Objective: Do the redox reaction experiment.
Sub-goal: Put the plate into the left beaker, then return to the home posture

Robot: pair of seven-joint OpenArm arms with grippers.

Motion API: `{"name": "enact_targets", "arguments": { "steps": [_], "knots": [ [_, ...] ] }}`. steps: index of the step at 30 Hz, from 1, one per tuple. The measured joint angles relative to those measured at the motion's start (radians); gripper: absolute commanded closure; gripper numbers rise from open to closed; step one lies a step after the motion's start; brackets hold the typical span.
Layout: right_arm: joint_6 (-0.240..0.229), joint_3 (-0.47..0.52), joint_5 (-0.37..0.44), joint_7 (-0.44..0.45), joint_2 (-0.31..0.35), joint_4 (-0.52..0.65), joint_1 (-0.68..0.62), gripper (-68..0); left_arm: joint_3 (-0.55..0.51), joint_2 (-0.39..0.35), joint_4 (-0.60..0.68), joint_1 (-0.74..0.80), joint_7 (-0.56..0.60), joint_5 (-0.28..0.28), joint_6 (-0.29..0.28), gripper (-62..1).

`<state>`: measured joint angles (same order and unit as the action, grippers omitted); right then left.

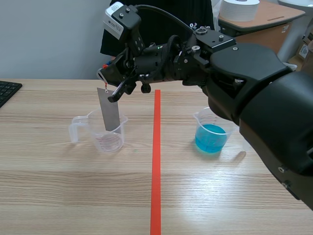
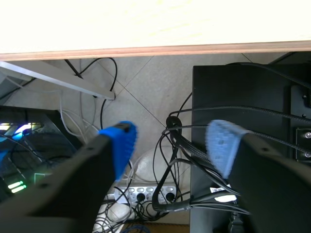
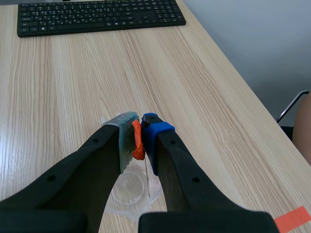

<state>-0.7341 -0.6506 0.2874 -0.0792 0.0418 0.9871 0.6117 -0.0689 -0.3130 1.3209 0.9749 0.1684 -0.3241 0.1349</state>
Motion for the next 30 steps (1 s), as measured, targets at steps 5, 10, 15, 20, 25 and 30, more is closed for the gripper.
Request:
{"name": "enact_targets", "arguments": {
  "steps": [5, 10, 15, 20, 25, 30],
  "knots": [
    [0.000, 0.000, -0.030, 0.000, 0.000, 0.000, 0.000, -14.0, 0.019, 0.000, 0.000, 0.000, 0.000, -0.002, 0.000, -57.7],
    [0.000, 0.000, -0.037, -0.030, 0.000, 0.000, 0.000, -17.6, 0.037, 0.000, 0.000, 0.000, 0.000, -0.002, 0.000, -62.3],
    [0.000, -0.026, -0.037, -0.006, 0.000, 0.000, 0.000, -43.8, 0.037, 0.000, 0.000, 0.000, 0.000, -0.002, 0.000, -62.3],
    [0.000, -0.068, 0.003, 0.060, 0.000, 0.000, 0.000, -58.8, 0.037, 0.000, 0.000, 0.000, 0.000, -0.002, 0.003, -62.3],
    [0.000, -0.114, 0.091, 0.097, 0.000, 0.002, 0.000, -67.9, 0.037, 0.000, 0.000, 0.000, 0.000, -0.002, -0.001, -62.3],
    [0.000, -0.117, 0.213, 0.106, 0.027, 0.089, -0.003, -67.9, 0.037, 0.000, 0.000, 0.000, 0.000, -0.002, 0.000, -62.3]
  ]
}}
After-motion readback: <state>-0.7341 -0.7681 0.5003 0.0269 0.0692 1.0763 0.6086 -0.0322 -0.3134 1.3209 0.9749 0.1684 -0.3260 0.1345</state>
